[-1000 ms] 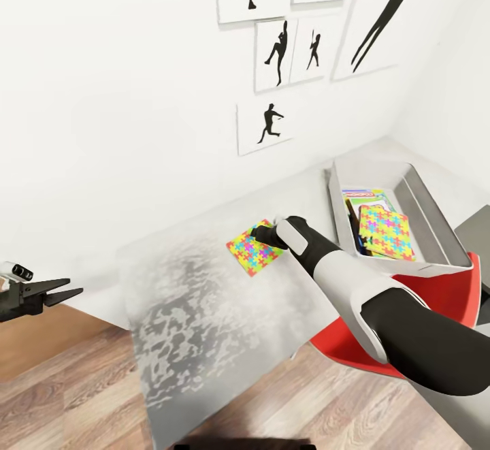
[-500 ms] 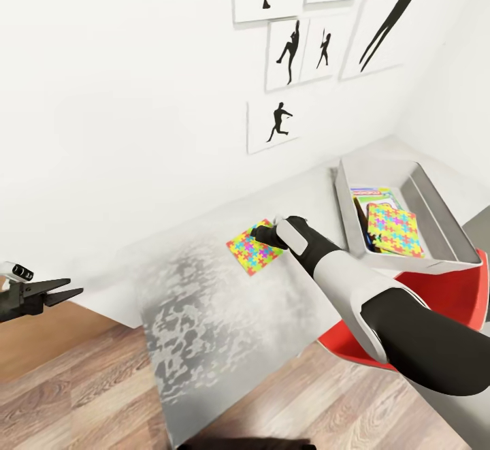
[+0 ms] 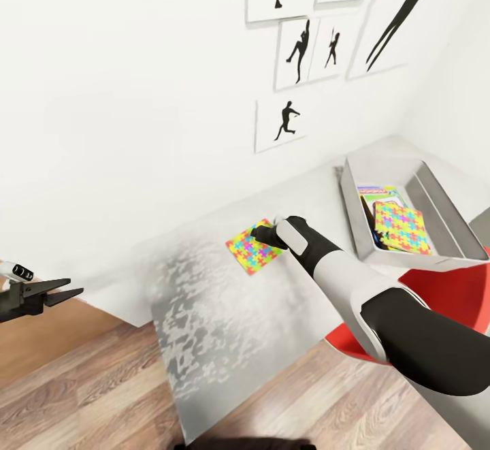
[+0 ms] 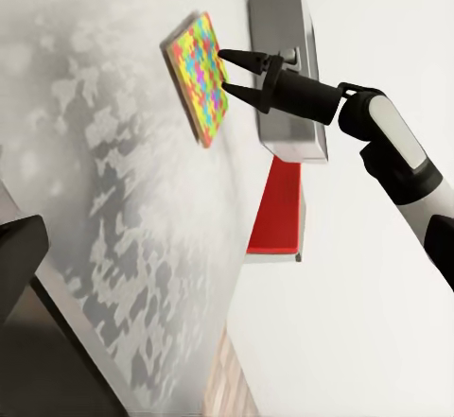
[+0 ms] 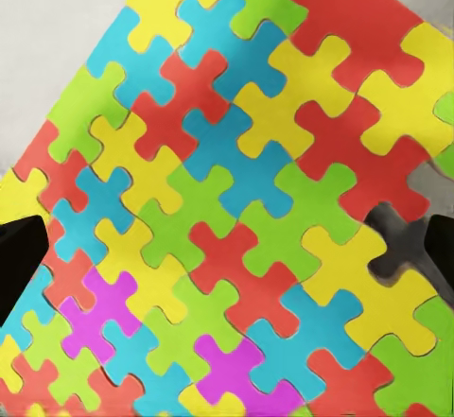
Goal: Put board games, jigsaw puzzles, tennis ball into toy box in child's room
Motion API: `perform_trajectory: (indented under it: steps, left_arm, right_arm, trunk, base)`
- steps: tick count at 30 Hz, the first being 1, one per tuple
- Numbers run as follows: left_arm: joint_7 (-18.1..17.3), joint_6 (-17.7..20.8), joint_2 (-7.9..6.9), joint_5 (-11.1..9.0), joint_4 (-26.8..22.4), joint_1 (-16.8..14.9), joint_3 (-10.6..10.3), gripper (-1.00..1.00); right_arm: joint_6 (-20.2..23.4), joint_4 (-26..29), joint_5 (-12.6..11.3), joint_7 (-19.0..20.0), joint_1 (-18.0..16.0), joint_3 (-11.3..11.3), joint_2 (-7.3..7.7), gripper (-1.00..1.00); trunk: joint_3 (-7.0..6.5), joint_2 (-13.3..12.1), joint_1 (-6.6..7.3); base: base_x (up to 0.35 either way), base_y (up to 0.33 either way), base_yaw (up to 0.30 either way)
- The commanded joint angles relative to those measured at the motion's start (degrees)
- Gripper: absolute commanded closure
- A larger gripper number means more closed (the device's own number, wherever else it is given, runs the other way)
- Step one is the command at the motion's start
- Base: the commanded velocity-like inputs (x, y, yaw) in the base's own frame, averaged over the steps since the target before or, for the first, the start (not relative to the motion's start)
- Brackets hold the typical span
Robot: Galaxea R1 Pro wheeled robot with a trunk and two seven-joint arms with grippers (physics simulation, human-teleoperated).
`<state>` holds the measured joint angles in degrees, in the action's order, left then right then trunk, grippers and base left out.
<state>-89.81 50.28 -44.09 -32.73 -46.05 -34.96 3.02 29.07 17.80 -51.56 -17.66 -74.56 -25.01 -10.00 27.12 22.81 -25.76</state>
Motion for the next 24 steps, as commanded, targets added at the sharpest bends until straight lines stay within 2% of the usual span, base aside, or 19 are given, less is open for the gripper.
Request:
perform_trajectory:
  steps: [1, 9, 24]
  left_arm:
    - [-0.19, 0.61, -0.03, -0.03, 0.0, -0.02, -0.06, -1.0]
    - [-0.19, 0.62, 0.28, 0.01, 0.0, -0.02, -0.06, -1.0]
    - [-0.19, 0.67, 0.41, 0.03, 0.0, -0.02, 0.05, -1.0]
  right_arm:
    - [0.11, 0.05, -0.47, -0.45, -0.06, -0.3, 0.0, -1.0]
    - [0.11, 0.05, -0.47, -0.45, -0.06, -0.3, 0.0, -1.0]
    - [0.11, 0.07, -0.47, -0.45, -0.06, -0.39, 0.0, -1.0]
  trunk:
    - [0.1, 0.11, -0.02]
    - [0.1, 0.11, -0.02]
    - [0.1, 0.11, -0.02]
  base:
    - [-0.131, 0.06, 0.0]
    - [-0.107, 0.085, 0.0]
    - [-0.029, 0.114, 0.0]
